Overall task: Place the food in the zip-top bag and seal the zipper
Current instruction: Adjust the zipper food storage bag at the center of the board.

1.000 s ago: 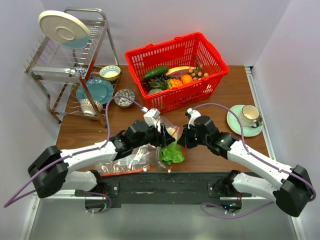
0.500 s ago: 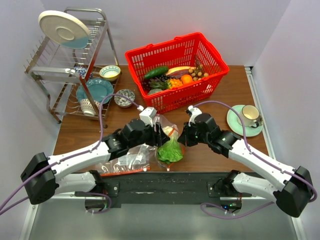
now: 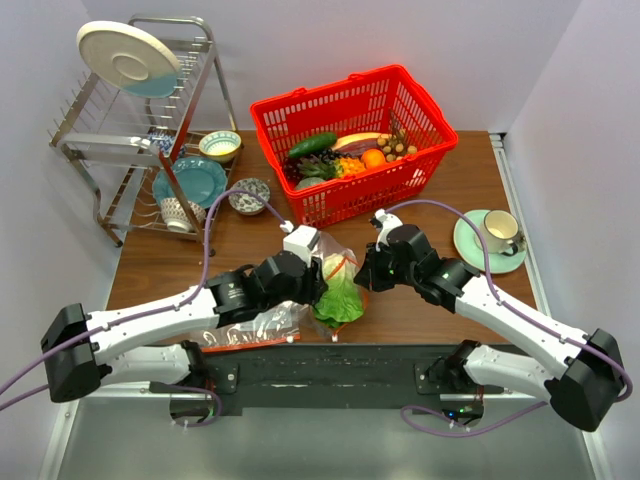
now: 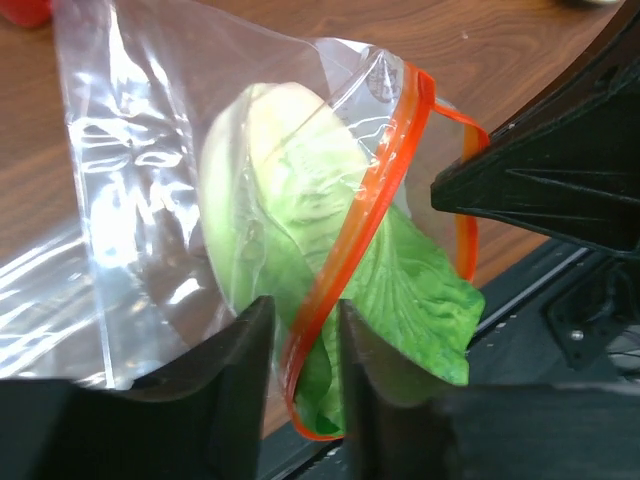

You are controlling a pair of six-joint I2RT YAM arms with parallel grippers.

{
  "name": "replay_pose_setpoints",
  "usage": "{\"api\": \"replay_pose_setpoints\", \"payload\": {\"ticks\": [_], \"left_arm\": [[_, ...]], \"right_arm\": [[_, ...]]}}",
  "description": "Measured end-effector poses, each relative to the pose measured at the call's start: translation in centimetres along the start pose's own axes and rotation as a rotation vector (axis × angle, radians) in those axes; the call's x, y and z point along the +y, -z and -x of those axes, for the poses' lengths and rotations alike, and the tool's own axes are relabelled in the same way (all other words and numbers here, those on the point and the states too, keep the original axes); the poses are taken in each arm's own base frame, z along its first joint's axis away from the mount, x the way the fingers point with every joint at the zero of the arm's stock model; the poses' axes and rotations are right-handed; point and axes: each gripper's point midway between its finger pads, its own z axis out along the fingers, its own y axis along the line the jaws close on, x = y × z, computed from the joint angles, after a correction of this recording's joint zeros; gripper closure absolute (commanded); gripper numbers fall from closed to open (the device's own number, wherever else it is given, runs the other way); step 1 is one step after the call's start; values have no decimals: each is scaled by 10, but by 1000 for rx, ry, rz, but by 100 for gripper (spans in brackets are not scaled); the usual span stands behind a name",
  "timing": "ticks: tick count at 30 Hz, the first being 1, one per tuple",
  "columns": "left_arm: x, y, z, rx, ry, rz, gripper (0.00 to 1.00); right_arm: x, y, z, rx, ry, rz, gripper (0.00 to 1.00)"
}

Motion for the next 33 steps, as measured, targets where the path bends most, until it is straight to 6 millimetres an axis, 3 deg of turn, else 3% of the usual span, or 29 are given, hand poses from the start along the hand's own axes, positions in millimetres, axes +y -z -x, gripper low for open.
{"api": "replay_pose_setpoints", "payload": {"ticks": [3,5,11,15,24,33], "left_arm": [[2,2,4,-6,-27,33,68],[3,2,6,-9,-36,51,61],[7,1,12,-27,-54,82,56],[8,-4,13,-21,-68,102,46],[20,-16,5,3,-111,175,49],[12,-24,27,-31,-146,205,48]], "right_arm": [[0,-2,-1,6,-5,0,100],[0,-4,-3,15,-7,-1,100],[0,-5,-5,29,-9,4,100],[2,-5,-6,34,-11,11,100],[2,-7,-6,37,-16,11,100],[2,-10,-8,46,-17,12,100]]}}
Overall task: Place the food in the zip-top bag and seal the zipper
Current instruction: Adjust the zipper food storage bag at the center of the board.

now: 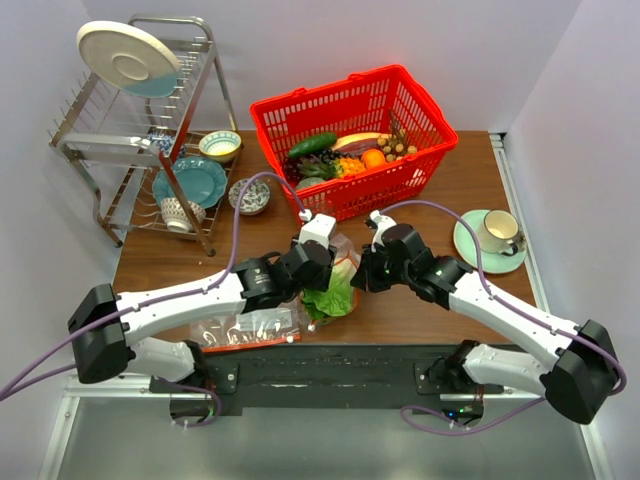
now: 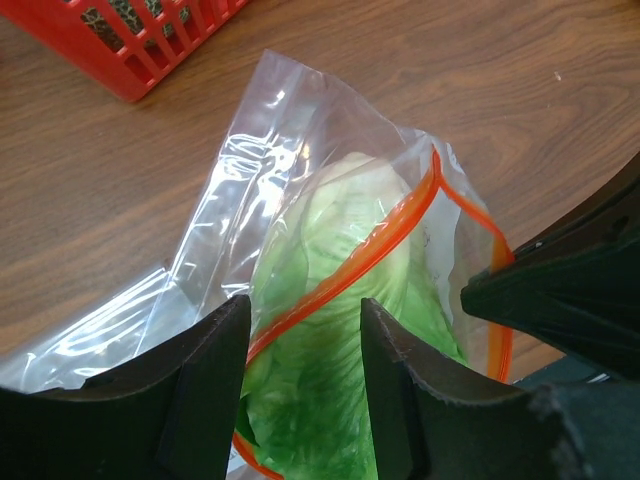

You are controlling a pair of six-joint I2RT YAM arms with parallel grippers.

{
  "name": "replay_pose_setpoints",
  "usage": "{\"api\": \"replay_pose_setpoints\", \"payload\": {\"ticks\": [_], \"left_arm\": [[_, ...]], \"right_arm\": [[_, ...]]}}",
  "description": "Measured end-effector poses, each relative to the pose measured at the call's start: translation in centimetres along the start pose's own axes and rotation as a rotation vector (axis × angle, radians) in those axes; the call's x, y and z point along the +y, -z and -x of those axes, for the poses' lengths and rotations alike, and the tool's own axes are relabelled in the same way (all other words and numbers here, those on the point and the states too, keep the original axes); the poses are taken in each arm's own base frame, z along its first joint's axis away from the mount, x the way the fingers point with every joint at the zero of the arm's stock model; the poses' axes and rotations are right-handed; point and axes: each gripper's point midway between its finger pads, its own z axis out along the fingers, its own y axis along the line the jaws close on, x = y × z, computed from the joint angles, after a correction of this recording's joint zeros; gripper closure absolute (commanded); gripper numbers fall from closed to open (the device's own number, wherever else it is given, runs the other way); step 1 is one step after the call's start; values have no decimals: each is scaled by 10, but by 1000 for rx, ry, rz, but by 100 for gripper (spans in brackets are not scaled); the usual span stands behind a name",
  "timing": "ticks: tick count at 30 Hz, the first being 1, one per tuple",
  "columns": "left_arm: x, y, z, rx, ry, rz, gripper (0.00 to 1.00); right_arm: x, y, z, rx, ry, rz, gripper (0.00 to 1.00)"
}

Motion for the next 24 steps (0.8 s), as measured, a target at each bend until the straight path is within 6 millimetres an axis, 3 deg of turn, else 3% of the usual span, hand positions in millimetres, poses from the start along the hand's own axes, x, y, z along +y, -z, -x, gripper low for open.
{"api": "replay_pose_setpoints", "payload": {"ticks": [3,8,15,19,24], "left_arm": [[-2,-4,2,1,-16,4,50],[-2,-13,-5,23,-41,22,63],[2,-16,-4,21,-51,38,100],[10,-18,0,16,-42,60,100],[16,-20,3,12,-28,74,100]], "right_arm": [[0,-1,0,2,0,-1,100],[0,-1,-1,4,0,1,100],[0,-1,-1,4,0,1,100],[0,-1,0,2,-3,-1,76],[-4,-4,-3,-12,-9,-4,73]]}}
